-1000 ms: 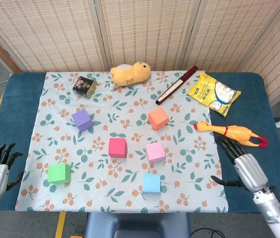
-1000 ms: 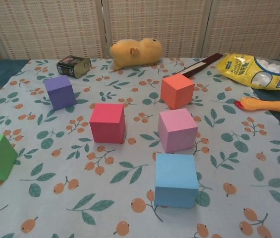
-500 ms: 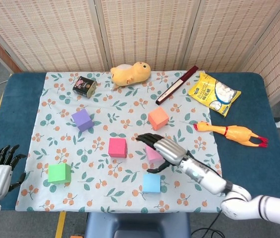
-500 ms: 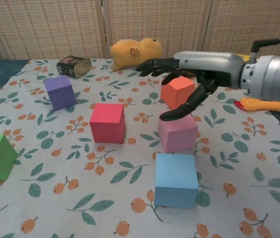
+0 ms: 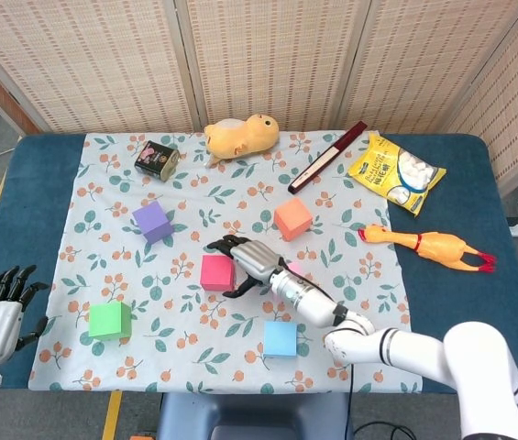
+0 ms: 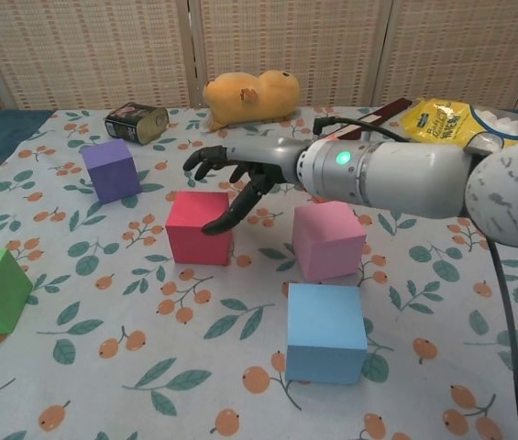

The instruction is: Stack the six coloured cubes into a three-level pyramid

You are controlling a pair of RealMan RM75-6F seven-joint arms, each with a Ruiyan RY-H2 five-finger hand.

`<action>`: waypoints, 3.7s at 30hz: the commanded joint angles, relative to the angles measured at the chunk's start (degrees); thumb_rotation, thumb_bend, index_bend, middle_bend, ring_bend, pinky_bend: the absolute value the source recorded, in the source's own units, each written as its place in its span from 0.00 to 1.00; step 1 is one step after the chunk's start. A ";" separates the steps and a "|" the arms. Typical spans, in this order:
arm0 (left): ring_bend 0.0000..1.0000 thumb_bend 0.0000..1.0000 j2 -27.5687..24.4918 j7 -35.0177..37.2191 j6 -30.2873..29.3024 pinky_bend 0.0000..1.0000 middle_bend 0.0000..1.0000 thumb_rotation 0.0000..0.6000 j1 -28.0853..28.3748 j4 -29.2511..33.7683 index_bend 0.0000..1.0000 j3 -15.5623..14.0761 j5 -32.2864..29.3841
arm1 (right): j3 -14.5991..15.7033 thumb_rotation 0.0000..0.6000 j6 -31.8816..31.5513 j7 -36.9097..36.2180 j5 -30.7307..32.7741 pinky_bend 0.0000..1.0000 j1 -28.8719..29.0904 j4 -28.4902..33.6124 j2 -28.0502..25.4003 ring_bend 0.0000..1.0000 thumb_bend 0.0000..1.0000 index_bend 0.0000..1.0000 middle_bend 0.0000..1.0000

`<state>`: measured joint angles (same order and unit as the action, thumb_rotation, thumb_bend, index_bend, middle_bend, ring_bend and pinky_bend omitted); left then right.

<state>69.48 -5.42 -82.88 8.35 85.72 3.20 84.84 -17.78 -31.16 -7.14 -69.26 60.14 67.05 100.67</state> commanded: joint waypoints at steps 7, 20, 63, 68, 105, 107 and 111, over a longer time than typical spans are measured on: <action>0.05 0.33 0.60 1.23 -0.18 0.11 0.10 1.00 -0.19 -1.28 0.30 0.06 -0.30 | -0.01 0.79 -0.47 2.78 1.98 0.15 3.53 -7.18 5.70 0.05 0.00 0.14 0.16; 0.05 0.33 1.06 3.29 -0.22 0.11 0.10 1.00 -0.38 -2.58 0.30 -0.08 -0.29 | 0.51 0.93 -2.63 2.96 1.42 0.19 4.98 -15.30 11.60 0.14 0.00 0.22 0.26; 0.05 0.33 -1.55 8.94 3.80 0.11 0.10 1.00 5.32 -3.30 0.29 2.28 2.31 | -4.07 1.00 -5.66 4.90 5.03 0.04 3.01 -6.10 1.56 0.00 0.00 0.00 0.02; 0.05 0.33 -3.36 16.92 11.26 0.11 0.10 1.00 11.33 -3.37 0.30 5.42 0.51 | -1.77 1.00 -13.92 9.86 3.56 0.04 -5.95 14.68 -14.53 0.00 0.00 0.00 0.02; 0.00 0.33 15.60 6.88 57.53 0.11 0.00 1.00 46.21 -28.97 0.07 9.77 -38.78 | 13.04 1.00 -40.93 -4.05 -17.66 0.04 -37.42 36.59 -43.26 0.00 0.00 0.00 0.01; 0.00 0.32 16.45 6.40 57.54 0.11 0.00 1.00 46.64 -30.02 0.08 9.45 -39.81 | 13.06 1.00 -40.73 -4.14 -17.58 0.04 -37.49 36.33 -43.22 0.00 0.00 0.00 0.01; 0.00 0.32 18.29 4.53 56.47 0.14 0.00 1.00 47.38 -32.56 0.11 8.62 -41.33 | 13.10 1.00 -40.31 -4.60 -17.29 0.04 -37.66 36.01 -43.08 0.00 0.00 0.00 0.01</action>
<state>87.10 -0.20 -26.06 55.34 53.92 12.24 44.14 -4.69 -71.51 -11.69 -86.59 22.50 103.10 57.57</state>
